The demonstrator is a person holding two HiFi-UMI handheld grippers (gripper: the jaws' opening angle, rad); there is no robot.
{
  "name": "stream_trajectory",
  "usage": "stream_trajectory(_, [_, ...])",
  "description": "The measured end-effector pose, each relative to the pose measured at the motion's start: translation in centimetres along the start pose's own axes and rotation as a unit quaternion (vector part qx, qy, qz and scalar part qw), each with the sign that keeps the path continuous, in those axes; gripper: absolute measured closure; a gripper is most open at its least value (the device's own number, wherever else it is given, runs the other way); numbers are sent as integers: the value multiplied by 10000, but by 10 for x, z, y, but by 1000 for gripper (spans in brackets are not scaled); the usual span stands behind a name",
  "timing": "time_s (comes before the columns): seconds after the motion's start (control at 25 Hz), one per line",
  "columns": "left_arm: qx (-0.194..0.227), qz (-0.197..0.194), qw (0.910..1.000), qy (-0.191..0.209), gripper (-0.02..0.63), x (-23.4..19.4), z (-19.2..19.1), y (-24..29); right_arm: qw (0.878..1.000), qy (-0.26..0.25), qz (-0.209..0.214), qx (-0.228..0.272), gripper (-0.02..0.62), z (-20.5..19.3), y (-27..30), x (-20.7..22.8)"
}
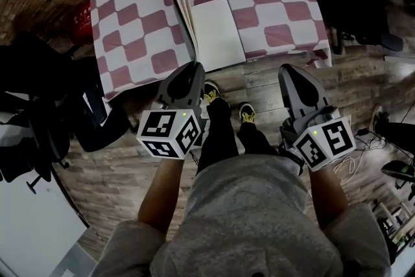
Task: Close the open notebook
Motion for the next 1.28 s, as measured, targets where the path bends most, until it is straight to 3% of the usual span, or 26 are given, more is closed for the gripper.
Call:
stream_trajectory(0.56, [-627, -638, 9942, 593, 548, 54, -23, 64, 9969, 261, -707, 208, 569, -5, -41, 23])
stream_trajectory(0.76, [-949, -527, 9897, 933, 543, 67, -46, 94, 9939, 350, -1004, 297, 569, -7, -60, 32])
stream_trajectory(0.96, [-1046, -471, 9842, 1349, 494, 79, -69, 108, 9908, 429, -1237, 347, 569, -11, -79, 39])
stream_trajectory(1.28, [-1083, -491, 9833, 1381, 492, 87, -85, 108, 9897, 395, -1317, 400, 569, -10, -99, 37])
Point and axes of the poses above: the fingertips, and each gripper's own axes: y forward along the fingers, x to its right, z out of its top, the point moved 5 cm from there along -y, backward along the fingers, and after that the axes turned 11 degrees about z, right-handed, at the moved point
